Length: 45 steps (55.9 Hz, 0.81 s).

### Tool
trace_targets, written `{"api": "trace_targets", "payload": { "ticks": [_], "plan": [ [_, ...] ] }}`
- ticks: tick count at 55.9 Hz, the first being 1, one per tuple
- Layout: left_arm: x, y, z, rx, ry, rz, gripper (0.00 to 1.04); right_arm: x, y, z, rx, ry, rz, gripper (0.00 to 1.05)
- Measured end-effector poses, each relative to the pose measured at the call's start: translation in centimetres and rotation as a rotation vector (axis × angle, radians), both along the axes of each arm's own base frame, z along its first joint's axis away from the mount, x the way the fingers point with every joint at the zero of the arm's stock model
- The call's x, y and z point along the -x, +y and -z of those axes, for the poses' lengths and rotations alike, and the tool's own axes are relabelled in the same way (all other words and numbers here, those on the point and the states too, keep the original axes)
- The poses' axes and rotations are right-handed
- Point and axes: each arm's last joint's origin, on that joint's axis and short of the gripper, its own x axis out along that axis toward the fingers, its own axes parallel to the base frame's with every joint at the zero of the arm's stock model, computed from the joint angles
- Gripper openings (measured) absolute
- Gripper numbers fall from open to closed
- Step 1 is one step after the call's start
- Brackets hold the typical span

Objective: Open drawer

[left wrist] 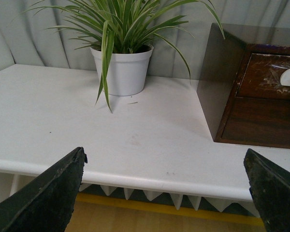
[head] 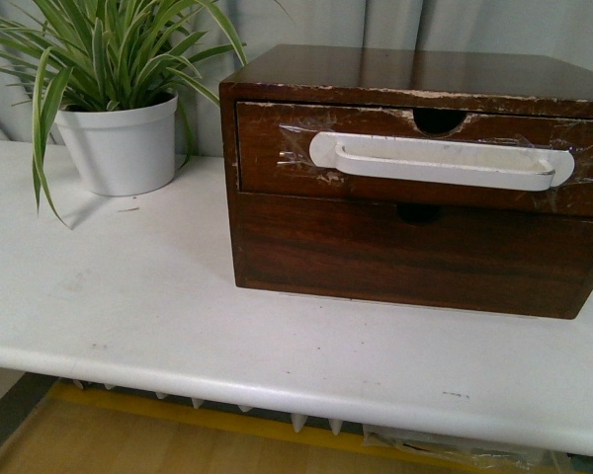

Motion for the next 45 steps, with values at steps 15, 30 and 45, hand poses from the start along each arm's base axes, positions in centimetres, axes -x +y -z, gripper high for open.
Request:
{"api": "trace_targets", "payload": {
  "ticks": [15,30,45],
  "plan": [
    [0.0,0.0,0.0,0.0,0.0,0.0,0.99,0.0,0.0,0.0,0.0,0.0,0.0,0.96],
    [0.0,0.0,0.0,0.0,0.0,0.0,0.99,0.0,0.0,0.0,0.0,0.0,0.0,0.96],
    [0.0,0.0,0.0,0.0,0.0,0.0,0.99,0.0,0.0,0.0,0.0,0.0,0.0,0.96]
  ]
}}
